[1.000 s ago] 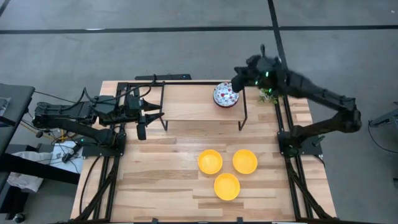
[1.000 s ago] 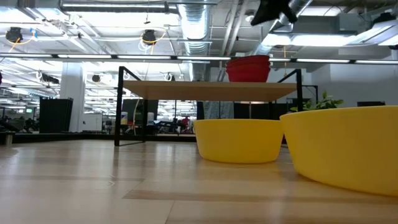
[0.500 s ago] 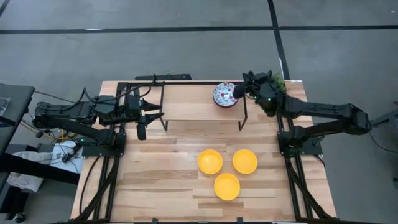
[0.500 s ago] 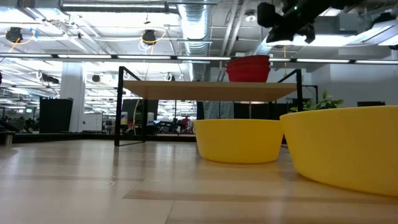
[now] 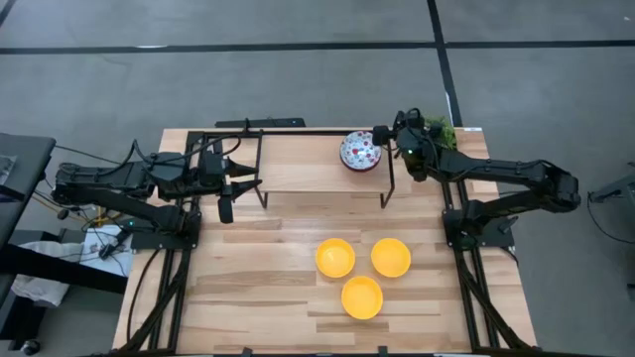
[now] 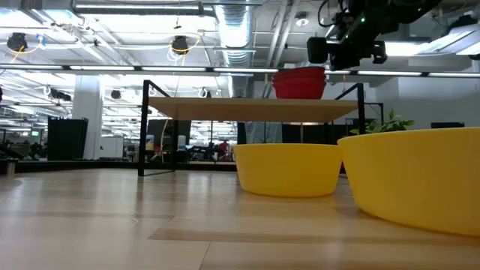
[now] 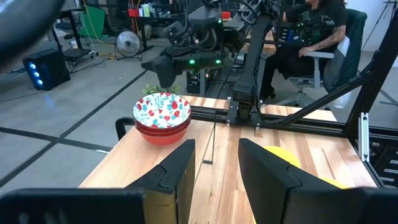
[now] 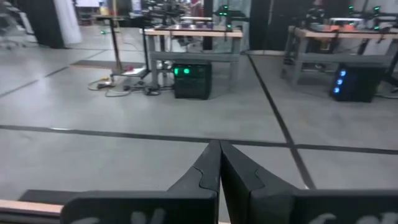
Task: Pick & Place Mini bowls
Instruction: Stack the red patterned bowl on top of the red patterned bowl on the shelf
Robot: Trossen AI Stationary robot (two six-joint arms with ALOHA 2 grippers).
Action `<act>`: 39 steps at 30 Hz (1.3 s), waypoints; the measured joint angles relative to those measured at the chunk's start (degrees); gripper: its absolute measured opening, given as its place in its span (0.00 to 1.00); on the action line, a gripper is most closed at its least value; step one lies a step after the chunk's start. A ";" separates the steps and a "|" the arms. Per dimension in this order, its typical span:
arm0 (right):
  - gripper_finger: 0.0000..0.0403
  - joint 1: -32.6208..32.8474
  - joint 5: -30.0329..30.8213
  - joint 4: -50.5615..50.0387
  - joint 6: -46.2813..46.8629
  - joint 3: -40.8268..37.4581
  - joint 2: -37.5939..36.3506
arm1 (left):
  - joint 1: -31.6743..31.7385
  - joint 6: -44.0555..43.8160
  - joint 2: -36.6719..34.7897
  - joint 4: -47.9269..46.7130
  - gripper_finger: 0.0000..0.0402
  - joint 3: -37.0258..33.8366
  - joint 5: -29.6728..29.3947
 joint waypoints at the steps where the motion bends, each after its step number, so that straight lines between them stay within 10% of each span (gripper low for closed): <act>1: 0.00 -0.01 0.39 -0.10 0.00 0.00 0.18 | 0.00 0.02 0.00 0.00 0.30 0.00 0.00; 39: 0.00 -0.38 2.44 -0.02 -9.93 0.00 0.68 | 0.00 0.63 -0.02 -0.02 0.30 0.01 -0.46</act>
